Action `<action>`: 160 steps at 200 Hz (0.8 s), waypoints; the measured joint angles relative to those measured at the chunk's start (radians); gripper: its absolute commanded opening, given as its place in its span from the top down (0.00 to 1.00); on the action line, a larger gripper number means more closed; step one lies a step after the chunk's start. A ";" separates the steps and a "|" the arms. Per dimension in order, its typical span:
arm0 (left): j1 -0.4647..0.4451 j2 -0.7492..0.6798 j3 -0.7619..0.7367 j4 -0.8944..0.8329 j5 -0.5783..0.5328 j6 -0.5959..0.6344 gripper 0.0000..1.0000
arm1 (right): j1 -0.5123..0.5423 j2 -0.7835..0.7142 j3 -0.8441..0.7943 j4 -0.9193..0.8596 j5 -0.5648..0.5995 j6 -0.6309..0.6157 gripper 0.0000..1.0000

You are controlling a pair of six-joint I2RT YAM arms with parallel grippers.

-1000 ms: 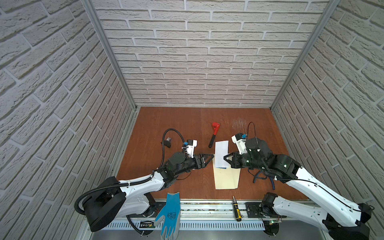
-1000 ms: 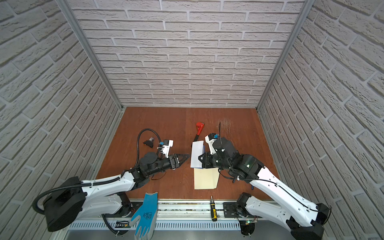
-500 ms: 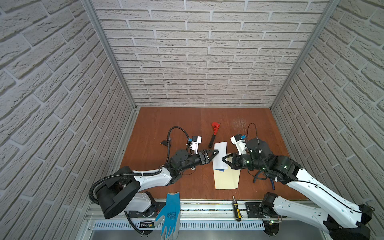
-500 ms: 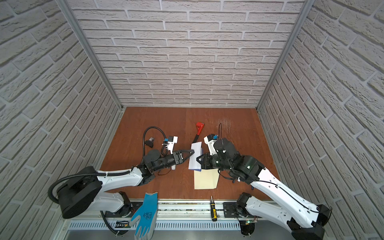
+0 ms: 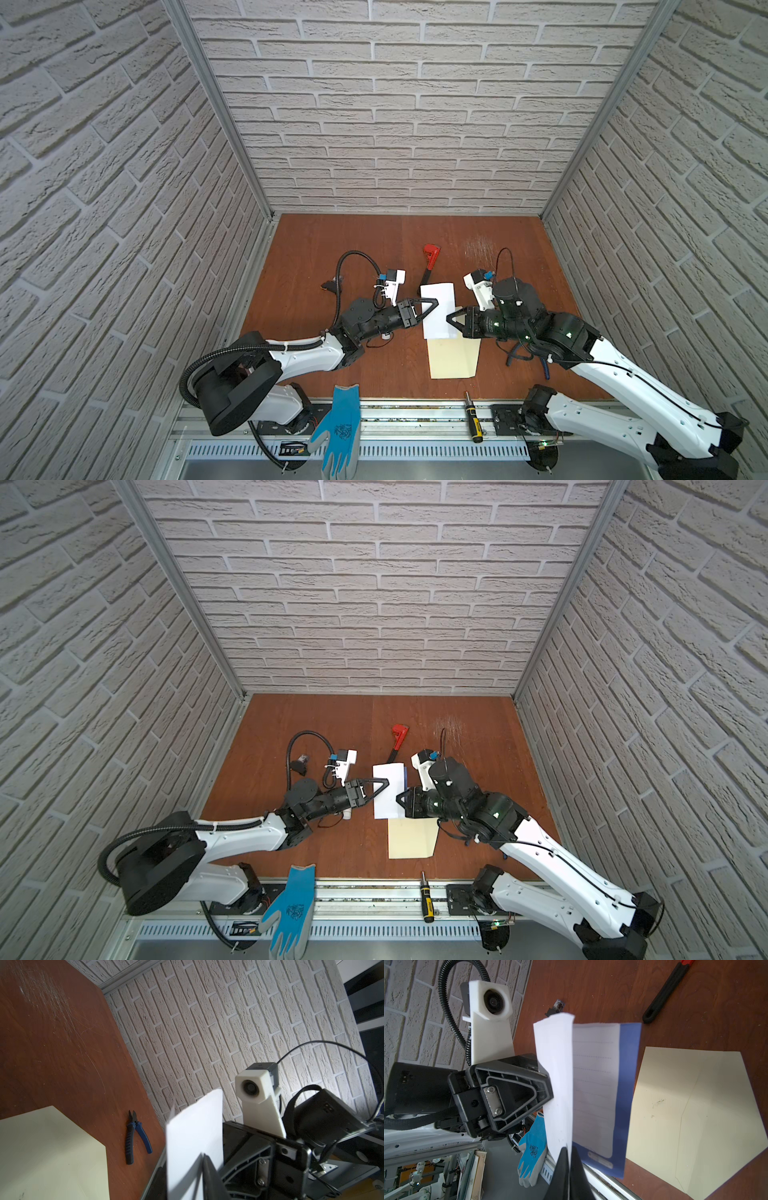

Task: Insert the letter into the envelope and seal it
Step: 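Raise the folded sheet upright with the right gripper while the left gripper approaches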

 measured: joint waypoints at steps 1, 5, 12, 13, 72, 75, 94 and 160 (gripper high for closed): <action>0.000 -0.001 0.000 -0.001 0.000 0.002 0.81 | 0.000 0.000 0.000 0.000 0.001 -0.003 0.84; 0.000 -0.006 0.000 -0.003 0.000 0.003 0.81 | -0.002 -0.002 0.000 -0.001 0.000 -0.003 0.83; 0.000 -0.013 0.000 -0.010 0.000 0.007 0.84 | -0.003 -0.003 -0.001 -0.002 0.000 -0.002 0.81; 0.000 -0.015 0.000 -0.012 0.000 0.008 0.84 | -0.004 -0.004 -0.001 -0.002 0.000 -0.002 0.80; 0.000 -0.056 0.008 -0.071 -0.001 0.038 1.00 | -0.034 -0.047 -0.066 0.008 -0.019 -0.009 0.23; 0.000 -0.056 0.008 -0.072 -0.001 0.038 1.00 | -0.038 -0.049 -0.070 0.009 -0.021 -0.010 0.22; 0.000 -0.055 0.008 -0.069 -0.001 0.037 1.00 | -0.060 -0.064 -0.104 0.028 -0.043 -0.007 0.14; -0.014 0.011 0.017 0.024 0.011 -0.007 1.00 | -0.077 -0.032 -0.169 0.185 -0.170 0.001 0.14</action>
